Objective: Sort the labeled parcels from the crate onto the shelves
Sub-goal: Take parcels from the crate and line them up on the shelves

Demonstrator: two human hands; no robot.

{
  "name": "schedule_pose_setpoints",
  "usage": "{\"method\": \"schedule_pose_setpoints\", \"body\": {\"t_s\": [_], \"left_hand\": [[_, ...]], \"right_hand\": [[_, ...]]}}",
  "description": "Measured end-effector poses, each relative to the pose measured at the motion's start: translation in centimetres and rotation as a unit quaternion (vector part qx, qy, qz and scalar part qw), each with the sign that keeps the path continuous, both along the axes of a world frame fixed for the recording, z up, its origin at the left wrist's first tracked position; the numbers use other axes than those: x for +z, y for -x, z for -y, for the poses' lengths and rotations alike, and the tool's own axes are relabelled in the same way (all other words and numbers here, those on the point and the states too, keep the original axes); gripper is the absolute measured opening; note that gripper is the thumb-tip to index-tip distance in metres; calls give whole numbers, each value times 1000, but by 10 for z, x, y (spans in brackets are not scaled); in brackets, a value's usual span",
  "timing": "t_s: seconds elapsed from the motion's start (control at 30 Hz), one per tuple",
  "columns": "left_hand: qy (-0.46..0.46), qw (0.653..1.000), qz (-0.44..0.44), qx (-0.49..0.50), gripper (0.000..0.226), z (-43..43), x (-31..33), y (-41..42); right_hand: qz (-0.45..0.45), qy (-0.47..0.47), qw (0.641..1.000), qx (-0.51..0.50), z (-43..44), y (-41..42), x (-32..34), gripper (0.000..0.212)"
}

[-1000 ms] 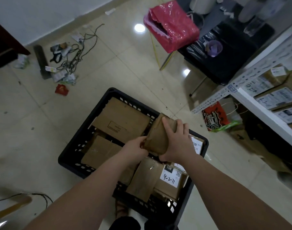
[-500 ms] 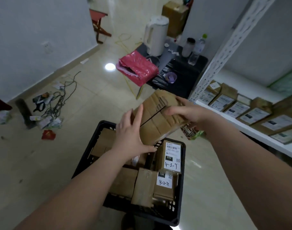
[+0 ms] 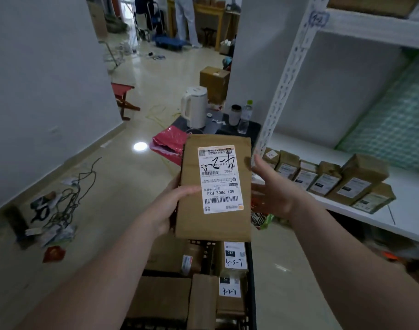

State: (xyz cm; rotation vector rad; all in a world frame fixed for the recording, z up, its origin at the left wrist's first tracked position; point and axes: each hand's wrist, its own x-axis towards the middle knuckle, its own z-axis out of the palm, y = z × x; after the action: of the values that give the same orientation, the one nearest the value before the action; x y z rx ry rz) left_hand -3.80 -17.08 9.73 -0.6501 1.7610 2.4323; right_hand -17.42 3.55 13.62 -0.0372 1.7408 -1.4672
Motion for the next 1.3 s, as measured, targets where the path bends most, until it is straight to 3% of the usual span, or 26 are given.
{"method": "schedule_pose_setpoints", "body": {"t_s": [0.07, 0.17, 0.3, 0.33, 0.4, 0.47, 0.5, 0.57, 0.6, 0.67, 0.73, 0.9, 0.97, 1.0, 1.07, 1.1, 1.23, 1.3], "left_hand": [[-8, 1000, -5, -10, 70, -7, 5, 0], [-14, 1000, -6, -6, 68, -18, 11, -2], [-11, 1000, -5, -3, 71, -32, 16, -4], [25, 1000, -8, 5, 83, -35, 18, -2], [188, 981, -15, 39, 115, -43, 27, 3], [401, 914, -21, 66, 131, -51, 43, 9], [501, 863, -40, 60, 132, -55, 51, 12], [657, 749, -90, 9, 129, -64, 62, 18], [703, 702, -104, -39, 127, -69, 66, 22], [745, 641, -103, -153, 126, -79, 71, 30], [740, 624, -90, -236, 132, -90, 75, 36], [675, 690, -114, -234, 137, -114, 81, 44], [611, 760, -82, -205, 138, -120, 87, 48], [536, 821, -58, -188, 137, -121, 91, 49], [314, 937, -33, -149, 130, -125, 97, 50], [220, 967, -32, -128, 122, -128, 100, 51], [59, 993, -46, -92, 93, -152, 118, 63], [26, 994, -53, -97, 82, -178, 132, 70]], "right_hand": [[0, 6, 999, 37, -7, -10, -5, 105], [3, 2, 995, 97, -18, -23, -10, 114], [-27, 5, 994, 104, -31, -33, -7, 108], [-43, -11, 995, 86, -33, -34, -3, 112], [-90, -61, 993, 48, -38, -35, 7, 126], [-199, -159, 966, 56, -41, -36, 19, 133], [-269, -241, 929, 80, -44, -35, 24, 132], [-399, -403, 811, 145, -47, -35, 33, 128], [-447, -442, 758, 174, -49, -36, 38, 126], [-505, -455, 698, 226, -53, -40, 49, 125], [-543, -452, 656, 265, -60, -45, 62, 126], [-621, -425, 612, 244, -85, -49, 90, 118], [-662, -403, 606, 179, -99, -49, 98, 112], [-671, -387, 618, 134, -106, -47, 103, 109], [-655, -348, 670, 42, -123, -42, 113, 107], [-632, -326, 703, -1, -133, -38, 118, 108], [-468, -140, 861, -139, -184, -27, 130, 109], [-376, -51, 911, -164, -215, -29, 130, 116]]}}
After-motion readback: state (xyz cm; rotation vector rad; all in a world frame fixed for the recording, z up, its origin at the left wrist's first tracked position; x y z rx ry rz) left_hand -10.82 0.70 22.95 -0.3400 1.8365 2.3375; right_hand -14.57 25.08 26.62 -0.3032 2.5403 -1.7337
